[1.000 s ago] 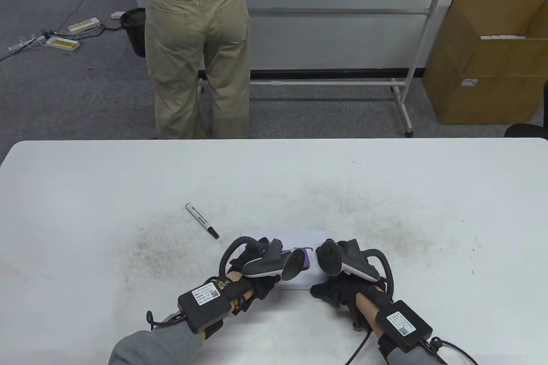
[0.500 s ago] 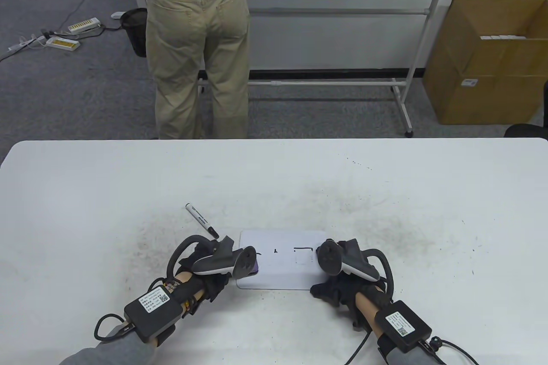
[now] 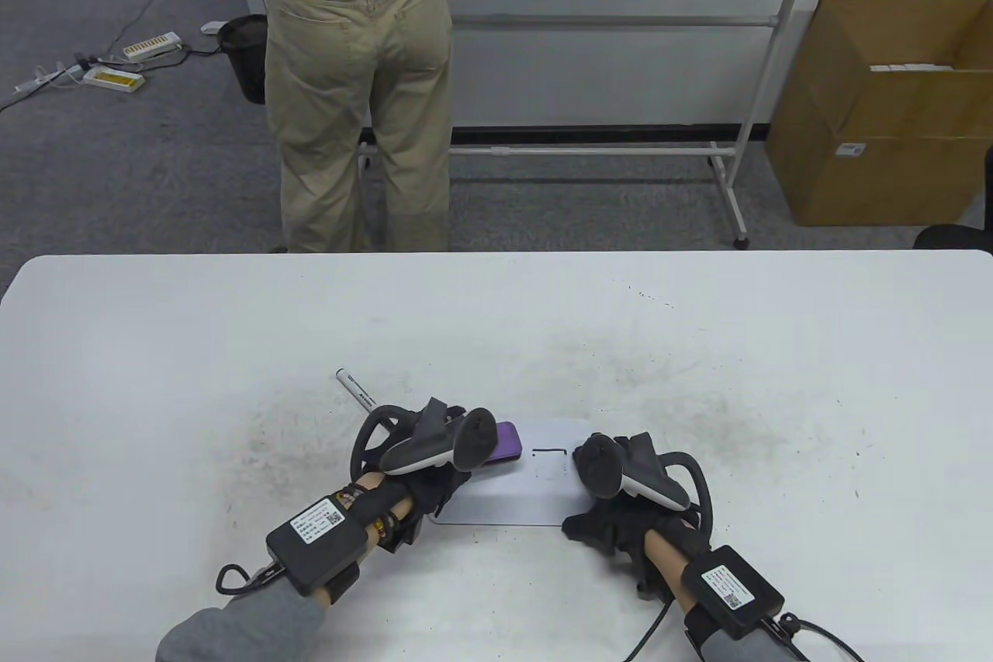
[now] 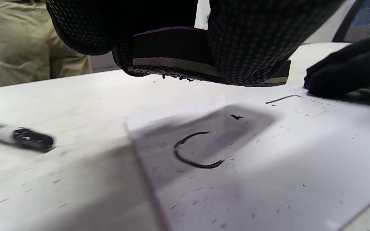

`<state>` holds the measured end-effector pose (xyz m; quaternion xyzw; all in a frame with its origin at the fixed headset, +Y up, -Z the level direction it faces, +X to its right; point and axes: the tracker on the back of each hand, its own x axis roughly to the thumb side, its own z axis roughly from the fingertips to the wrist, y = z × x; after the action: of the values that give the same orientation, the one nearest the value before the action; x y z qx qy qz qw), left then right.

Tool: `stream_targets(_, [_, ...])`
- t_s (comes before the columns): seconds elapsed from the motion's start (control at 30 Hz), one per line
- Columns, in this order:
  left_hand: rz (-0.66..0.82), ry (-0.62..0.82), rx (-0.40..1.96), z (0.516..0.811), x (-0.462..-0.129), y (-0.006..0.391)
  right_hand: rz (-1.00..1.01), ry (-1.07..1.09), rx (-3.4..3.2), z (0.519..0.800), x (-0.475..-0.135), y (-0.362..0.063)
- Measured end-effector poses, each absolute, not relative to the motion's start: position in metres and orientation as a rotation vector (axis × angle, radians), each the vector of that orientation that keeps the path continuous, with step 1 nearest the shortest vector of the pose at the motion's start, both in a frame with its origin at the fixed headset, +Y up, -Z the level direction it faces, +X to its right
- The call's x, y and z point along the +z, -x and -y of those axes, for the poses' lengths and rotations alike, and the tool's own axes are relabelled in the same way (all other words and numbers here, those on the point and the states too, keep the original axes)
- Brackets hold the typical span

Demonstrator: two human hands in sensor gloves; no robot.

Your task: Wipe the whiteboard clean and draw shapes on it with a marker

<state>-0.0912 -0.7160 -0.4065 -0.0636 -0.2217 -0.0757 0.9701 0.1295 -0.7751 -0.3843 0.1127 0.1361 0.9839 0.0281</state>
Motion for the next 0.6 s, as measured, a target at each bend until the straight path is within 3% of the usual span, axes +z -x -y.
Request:
stream_targets(0.3, [0.495, 0.159, -0.135, 0.736, -0.416, 0.042, -0.401, -0.342, 3.022, 0.776, -0.385, -0.131])
stream_targets(0.6, [0.549, 0.160, -0.278, 0.739, -0.409, 0.032, -0.392, -0.337, 3.033, 0.775, -0.385, -0.131])
